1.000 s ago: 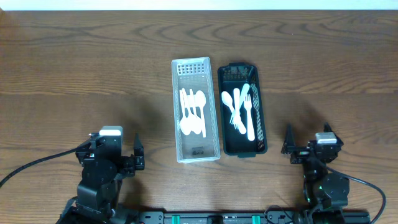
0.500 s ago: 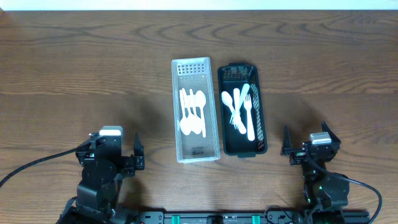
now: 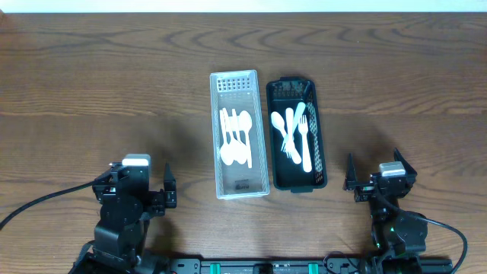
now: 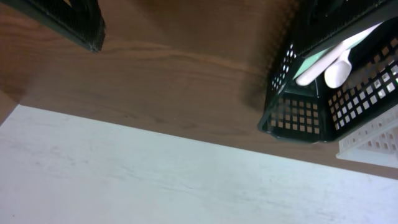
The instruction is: Pack container
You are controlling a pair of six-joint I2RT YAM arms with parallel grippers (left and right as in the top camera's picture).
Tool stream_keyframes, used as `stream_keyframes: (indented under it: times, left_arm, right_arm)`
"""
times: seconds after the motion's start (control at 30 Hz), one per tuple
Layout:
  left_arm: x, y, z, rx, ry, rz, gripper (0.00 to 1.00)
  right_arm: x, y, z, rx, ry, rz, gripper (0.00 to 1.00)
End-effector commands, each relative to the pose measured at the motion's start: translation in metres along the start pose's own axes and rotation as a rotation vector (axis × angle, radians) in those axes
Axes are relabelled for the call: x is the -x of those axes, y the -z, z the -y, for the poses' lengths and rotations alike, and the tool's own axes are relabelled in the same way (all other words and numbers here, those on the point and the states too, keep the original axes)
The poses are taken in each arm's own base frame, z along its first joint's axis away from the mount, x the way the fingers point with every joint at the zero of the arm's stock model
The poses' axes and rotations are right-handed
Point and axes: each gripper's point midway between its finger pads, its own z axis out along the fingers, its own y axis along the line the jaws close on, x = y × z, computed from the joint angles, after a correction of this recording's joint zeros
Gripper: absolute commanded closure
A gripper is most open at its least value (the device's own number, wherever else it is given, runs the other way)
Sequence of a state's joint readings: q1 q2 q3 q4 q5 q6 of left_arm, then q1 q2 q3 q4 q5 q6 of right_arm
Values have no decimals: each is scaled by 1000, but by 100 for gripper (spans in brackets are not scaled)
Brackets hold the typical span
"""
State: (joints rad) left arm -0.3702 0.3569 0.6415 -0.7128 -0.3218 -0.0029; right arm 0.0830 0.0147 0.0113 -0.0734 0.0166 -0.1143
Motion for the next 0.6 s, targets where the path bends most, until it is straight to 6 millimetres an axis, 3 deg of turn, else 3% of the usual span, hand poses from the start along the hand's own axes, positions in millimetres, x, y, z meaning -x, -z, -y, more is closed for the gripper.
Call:
stream_keyframes:
  times: [0.0,0.13,0.3,0.4,0.57]
  left_arm:
    - [-6,2,3,-26,-27,-18,2]
    - [-19,11,15,-131,1,-25,2]
    - [-24,7,12,-119,26,92,2]
    - [-10,-1,12,-104,16,245,2]
    - [33,-1,15,-87,-38,525,2]
  right_arm:
    - [-1,0,-4,18,15,5,1]
    - [-1,0,-4,18,15,5,1]
    - [-1,0,-4,18,15,5,1]
    - [-1,0,-4,18,15,5,1]
    - [-1,0,-4,18,15,4,1]
